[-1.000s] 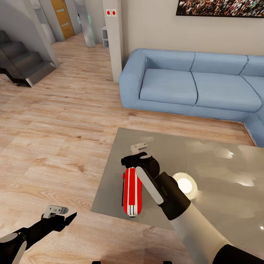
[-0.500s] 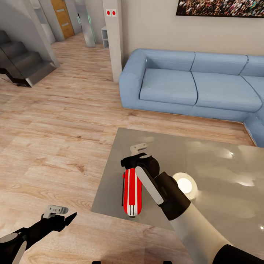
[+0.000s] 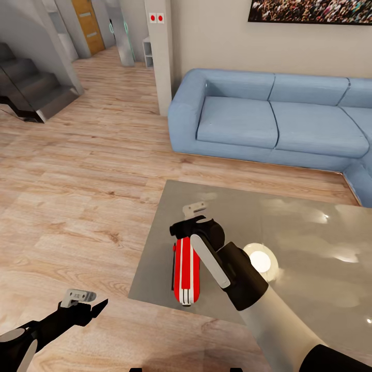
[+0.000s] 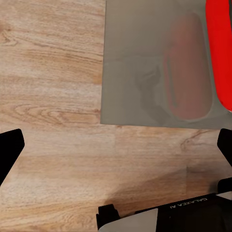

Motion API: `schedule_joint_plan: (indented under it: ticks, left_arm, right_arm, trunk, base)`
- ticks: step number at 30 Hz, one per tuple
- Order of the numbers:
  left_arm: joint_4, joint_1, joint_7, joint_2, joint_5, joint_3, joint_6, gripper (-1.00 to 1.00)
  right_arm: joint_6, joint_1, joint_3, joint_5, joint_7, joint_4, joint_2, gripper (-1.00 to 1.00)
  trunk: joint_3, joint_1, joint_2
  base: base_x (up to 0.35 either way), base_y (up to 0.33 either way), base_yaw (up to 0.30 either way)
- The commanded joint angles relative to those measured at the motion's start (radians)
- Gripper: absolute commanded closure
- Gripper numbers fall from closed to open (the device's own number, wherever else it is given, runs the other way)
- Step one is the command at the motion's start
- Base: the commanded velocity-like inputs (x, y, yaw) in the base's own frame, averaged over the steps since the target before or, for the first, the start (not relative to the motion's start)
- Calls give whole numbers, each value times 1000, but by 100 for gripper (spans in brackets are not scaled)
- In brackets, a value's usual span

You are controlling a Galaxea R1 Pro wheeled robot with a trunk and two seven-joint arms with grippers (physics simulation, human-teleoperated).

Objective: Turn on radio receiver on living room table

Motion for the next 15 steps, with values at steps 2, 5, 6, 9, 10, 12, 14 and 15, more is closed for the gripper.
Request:
schedule_joint_plan:
  ticks: [2,5,6,9,10,12,14,15]
  left_arm:
    - [0,0,0,0,0,0,0,-100]
    - [0,0,0,0,0,0,0,-100]
    - [0,0,0,0,0,0,0,-100]
    - [-6,0,-6,5,2,-1,-6,-100]
    - [-8,0,-9,5,2,-1,-11,-100]
    - [-8,0,-9,5,2,-1,-17,-100]
    - [-8,0,-9,5,2,-1,-17,-100]
    - [-8,0,-9,6,2,-1,-16,-100]
  right_arm:
    - [2,0,0,0,0,0,0,-100]
    - [2,0,0,1,0,0,0,-100]
    - [2,0,0,1,0,-1,0,-100]
    - [8,6,6,-2,2,4,1,-100]
    - [14,11,11,-1,2,6,1,-100]
    - [23,23,18,-1,2,5,1,-100]
    - [23,34,18,-1,2,5,1,-100]
    - [24,39,18,-1,2,5,1,-100]
  trunk:
    - [0,0,0]
    - [0,0,0]
    - [0,0,0]
    - [0,0,0]
    - [0,0,0]
    - [0,0,0]
    - [0,0,0]
    - [0,0,0]
  base:
    - [0,0,0]
    - [0,0,0]
    - [0,0,0]
    - [0,0,0]
    - [0,0,0]
    - [0,0,0]
    - [0,0,0]
    - [0,0,0]
